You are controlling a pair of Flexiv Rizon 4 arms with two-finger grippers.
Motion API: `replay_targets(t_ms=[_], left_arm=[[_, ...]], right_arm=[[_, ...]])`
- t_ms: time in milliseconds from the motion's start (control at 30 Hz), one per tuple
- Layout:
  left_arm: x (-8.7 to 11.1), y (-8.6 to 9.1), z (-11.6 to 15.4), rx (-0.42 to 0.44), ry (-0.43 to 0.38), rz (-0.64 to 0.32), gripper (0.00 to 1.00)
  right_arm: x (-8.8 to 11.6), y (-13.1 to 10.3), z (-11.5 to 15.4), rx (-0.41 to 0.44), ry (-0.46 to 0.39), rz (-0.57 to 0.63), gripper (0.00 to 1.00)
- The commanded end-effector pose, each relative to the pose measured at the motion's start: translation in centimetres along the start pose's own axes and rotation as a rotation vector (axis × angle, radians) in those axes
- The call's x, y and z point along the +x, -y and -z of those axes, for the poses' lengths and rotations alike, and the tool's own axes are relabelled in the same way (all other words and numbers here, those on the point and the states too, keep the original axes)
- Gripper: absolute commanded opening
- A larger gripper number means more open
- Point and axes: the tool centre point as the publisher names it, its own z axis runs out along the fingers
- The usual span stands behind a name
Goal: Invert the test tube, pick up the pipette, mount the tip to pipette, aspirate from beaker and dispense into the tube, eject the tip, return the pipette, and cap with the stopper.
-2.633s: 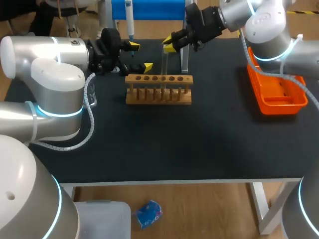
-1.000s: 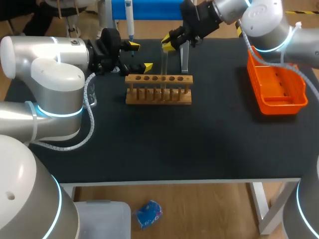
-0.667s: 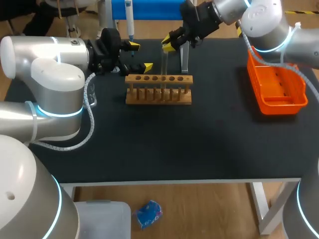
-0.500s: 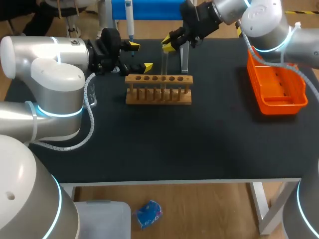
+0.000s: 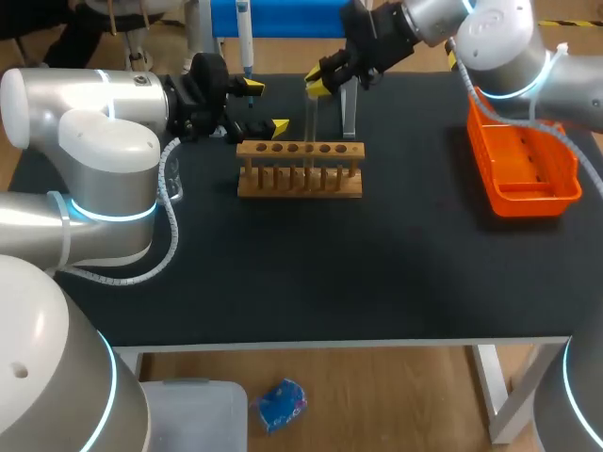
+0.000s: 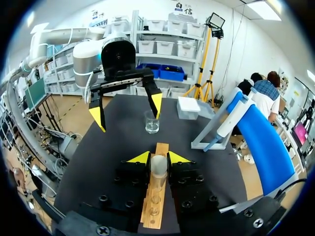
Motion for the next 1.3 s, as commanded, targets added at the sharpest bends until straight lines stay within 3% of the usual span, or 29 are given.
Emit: replay_targets(t_ms=[33,967,1000,1033,1067,1300], left_arm=[[0.0,-0.1,0.0,0.003,0.000,-0.001,1.00],[0.0,-0.1,0.0,0.003,0.000,-0.001,1.00],[0.0,-0.1,0.0,0.003,0.000,-0.001,1.00],[0.0,-0.1,0.0,0.003,0.000,-0.001,1.00],[0.0,-0.1,0.0,0.003,0.000,-0.001,1.00],[0.0,-0.1,0.0,0.003,0.000,-0.001,1.00]], right_arm=[[-0.1,0.4,-0.2,0.005,-0.006,-0.007,0.00],[0.3,2.2,-1.3,0.012,-0.019,-0.047,0.00],[0.3,2.2,-1.3,0.011,-0.018,-0.048,0.41],[0.3,2.1,-1.2,0.009,-0.017,-0.048,0.96],[0.3,2.0,-1.1,0.007,-0.016,-0.047,1.00],[0.2,1.2,0.0,-0.026,0.003,-0.038,1.00]])
